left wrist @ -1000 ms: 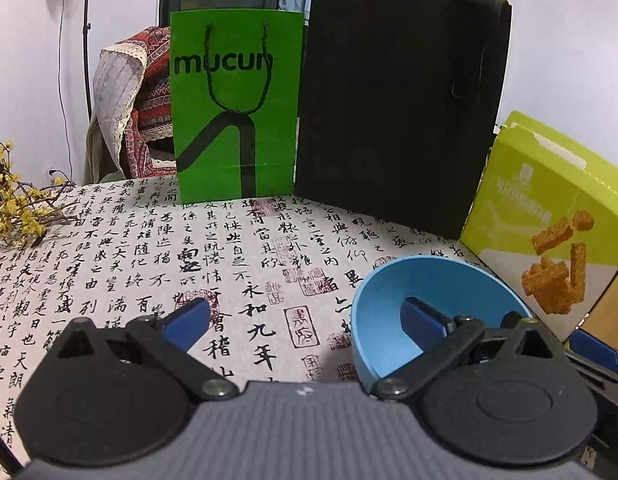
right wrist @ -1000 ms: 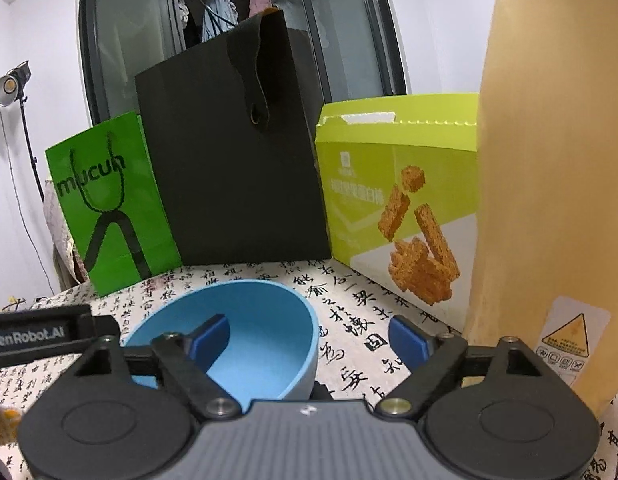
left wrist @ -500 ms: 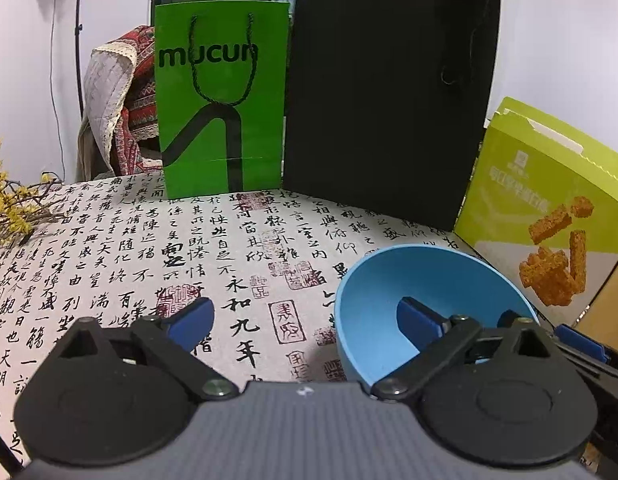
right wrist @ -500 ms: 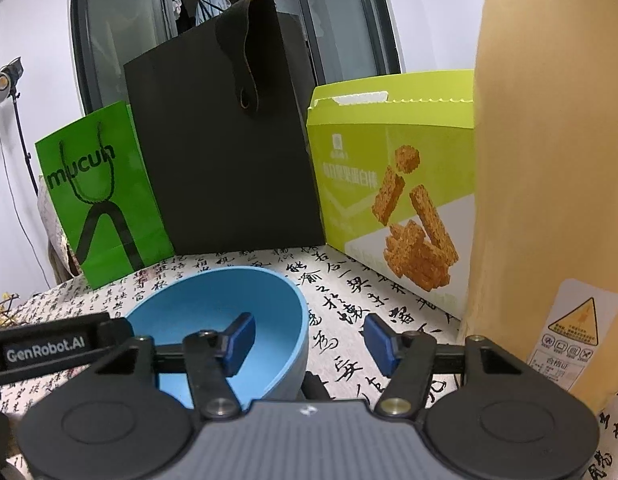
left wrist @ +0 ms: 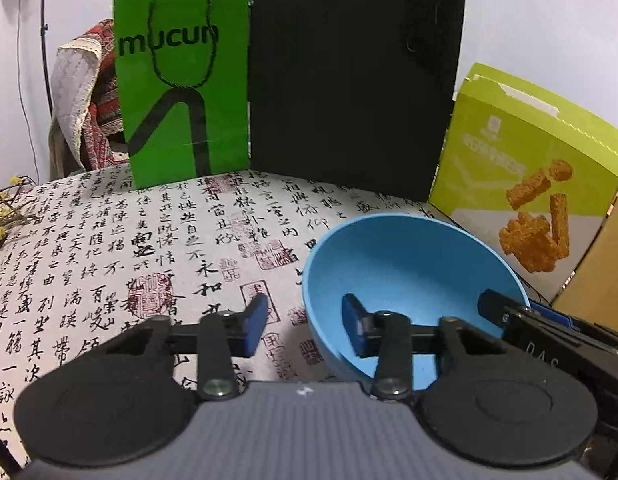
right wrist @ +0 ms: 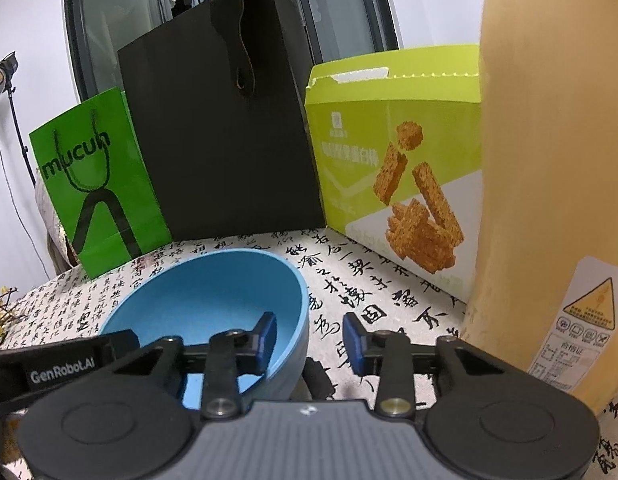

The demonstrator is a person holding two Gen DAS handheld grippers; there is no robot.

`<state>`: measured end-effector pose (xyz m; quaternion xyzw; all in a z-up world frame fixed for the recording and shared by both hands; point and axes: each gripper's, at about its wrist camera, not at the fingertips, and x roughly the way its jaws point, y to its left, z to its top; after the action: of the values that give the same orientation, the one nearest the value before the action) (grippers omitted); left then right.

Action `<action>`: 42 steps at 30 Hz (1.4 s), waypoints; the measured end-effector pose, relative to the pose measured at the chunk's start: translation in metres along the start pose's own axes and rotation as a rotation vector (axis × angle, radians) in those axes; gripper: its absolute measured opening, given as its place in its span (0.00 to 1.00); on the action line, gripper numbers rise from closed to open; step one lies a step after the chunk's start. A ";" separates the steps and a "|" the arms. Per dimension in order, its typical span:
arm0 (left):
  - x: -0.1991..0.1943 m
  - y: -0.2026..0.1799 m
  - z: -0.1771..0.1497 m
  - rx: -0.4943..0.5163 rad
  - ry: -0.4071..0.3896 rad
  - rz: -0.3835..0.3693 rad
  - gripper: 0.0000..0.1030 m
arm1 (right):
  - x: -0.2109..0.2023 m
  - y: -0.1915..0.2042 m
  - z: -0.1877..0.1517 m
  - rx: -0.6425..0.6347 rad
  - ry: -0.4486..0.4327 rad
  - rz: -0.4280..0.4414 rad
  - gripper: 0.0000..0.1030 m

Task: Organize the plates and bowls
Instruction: 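Close both grippers on the rim of the last blue bowl, then lift the gripped blue bowl off the table with both grippers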

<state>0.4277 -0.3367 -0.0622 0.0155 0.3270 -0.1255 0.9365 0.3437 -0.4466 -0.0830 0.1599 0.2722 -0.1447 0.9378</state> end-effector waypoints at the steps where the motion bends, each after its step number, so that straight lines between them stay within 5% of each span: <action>1: 0.001 0.000 0.000 0.002 0.005 -0.006 0.29 | 0.000 0.000 0.000 0.002 0.001 0.003 0.31; 9: 0.000 -0.003 -0.001 0.014 0.008 -0.049 0.17 | 0.001 -0.002 0.000 0.026 0.016 0.035 0.13; 42: -0.025 -0.002 0.001 0.034 -0.056 -0.026 0.17 | -0.016 0.000 0.001 0.038 -0.041 0.067 0.11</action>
<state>0.4093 -0.3330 -0.0458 0.0234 0.2989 -0.1437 0.9431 0.3316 -0.4445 -0.0733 0.1837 0.2444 -0.1218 0.9443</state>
